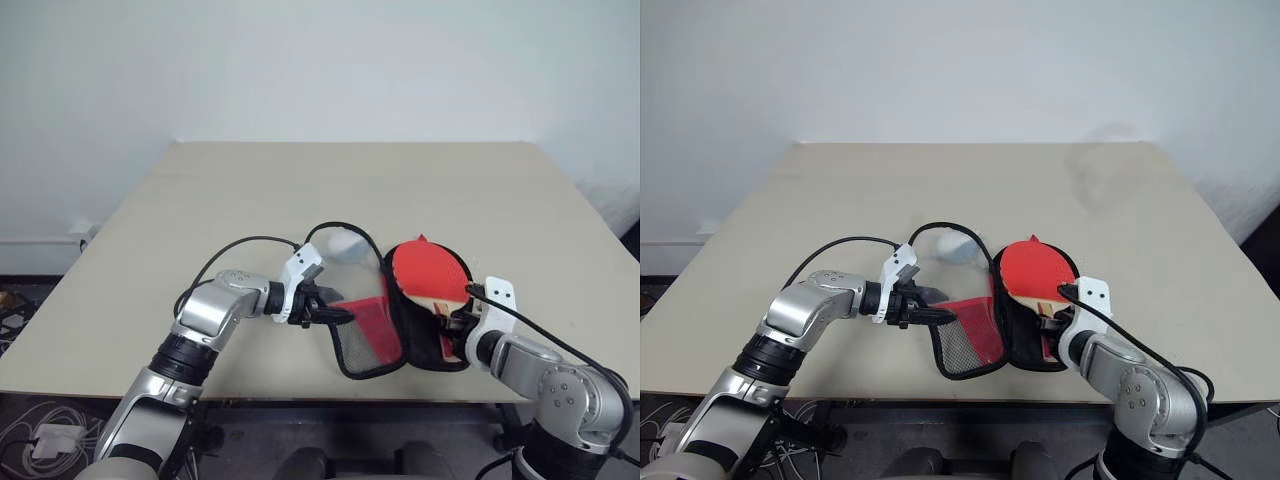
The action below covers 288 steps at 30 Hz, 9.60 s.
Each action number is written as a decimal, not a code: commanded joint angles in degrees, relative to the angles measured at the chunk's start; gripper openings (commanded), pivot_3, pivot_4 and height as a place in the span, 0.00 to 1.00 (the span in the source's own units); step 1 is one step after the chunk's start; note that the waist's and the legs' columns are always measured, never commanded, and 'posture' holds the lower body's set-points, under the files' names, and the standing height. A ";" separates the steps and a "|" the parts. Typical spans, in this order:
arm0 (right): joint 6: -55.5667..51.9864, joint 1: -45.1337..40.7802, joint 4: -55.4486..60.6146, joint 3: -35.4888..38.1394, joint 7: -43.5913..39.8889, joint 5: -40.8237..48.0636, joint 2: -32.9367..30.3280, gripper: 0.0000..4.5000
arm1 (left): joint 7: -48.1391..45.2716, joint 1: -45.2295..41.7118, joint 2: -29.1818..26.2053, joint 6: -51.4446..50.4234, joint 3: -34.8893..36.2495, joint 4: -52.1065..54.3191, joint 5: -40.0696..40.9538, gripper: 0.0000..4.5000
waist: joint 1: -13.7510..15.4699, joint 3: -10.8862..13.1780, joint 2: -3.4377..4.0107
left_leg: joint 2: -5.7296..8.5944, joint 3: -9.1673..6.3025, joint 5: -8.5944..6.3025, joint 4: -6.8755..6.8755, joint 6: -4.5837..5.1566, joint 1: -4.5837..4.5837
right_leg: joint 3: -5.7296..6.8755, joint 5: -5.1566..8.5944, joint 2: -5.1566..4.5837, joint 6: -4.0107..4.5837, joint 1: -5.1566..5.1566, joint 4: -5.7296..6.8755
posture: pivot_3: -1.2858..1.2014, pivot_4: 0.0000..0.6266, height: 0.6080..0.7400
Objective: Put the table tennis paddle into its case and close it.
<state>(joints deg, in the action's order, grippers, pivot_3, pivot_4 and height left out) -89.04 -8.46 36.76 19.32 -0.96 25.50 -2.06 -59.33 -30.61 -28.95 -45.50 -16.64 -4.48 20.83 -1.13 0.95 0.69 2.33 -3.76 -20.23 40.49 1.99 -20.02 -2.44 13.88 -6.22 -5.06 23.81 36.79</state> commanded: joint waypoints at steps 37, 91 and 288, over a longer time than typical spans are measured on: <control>23.91 -13.53 -12.11 31.10 -12.58 29.32 -13.62 0.93 | -5.68 -12.80 12.68 -1.32 0.37 0.29 8.45 0.69 | 0.00 0.03 0.03 | -0.04 0.08 -0.01 -0.04 0.04 0.30 | -0.13 0.01 0.00 -0.01 -0.36 -0.10 | 0.52 0.00 0.82; 66.26 1.40 -34.31 -9.71 -28.23 -4.98 -24.66 0.93 | 5.46 -7.82 25.01 -9.65 -1.18 -15.72 1.64 0.69 | 1.18 0.07 0.00 | 0.00 0.10 -0.01 0.11 0.06 0.30 | -0.16 0.01 0.04 -0.01 -0.52 -0.24 | 0.52 0.00 0.82; 60.64 16.80 -30.77 -27.01 -33.00 -14.45 -24.78 0.94 | 6.45 -36.68 42.41 34.17 17.28 -68.80 -16.12 0.00 | 1.65 -0.50 -1.86 | -0.11 -0.20 -0.03 -0.32 0.08 1.44 | 0.19 0.02 0.12 -0.02 -1.93 -1.13 | 0.52 0.00 0.82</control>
<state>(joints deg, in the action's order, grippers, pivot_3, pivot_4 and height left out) -24.72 5.11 11.55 -2.77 -32.73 13.45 -26.29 -51.11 -68.50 9.74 -12.58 1.07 -76.19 5.04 0.51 0.45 -1.17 2.22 -3.95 -20.26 40.16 2.07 -18.58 -2.26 13.90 -6.10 -5.07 21.87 35.66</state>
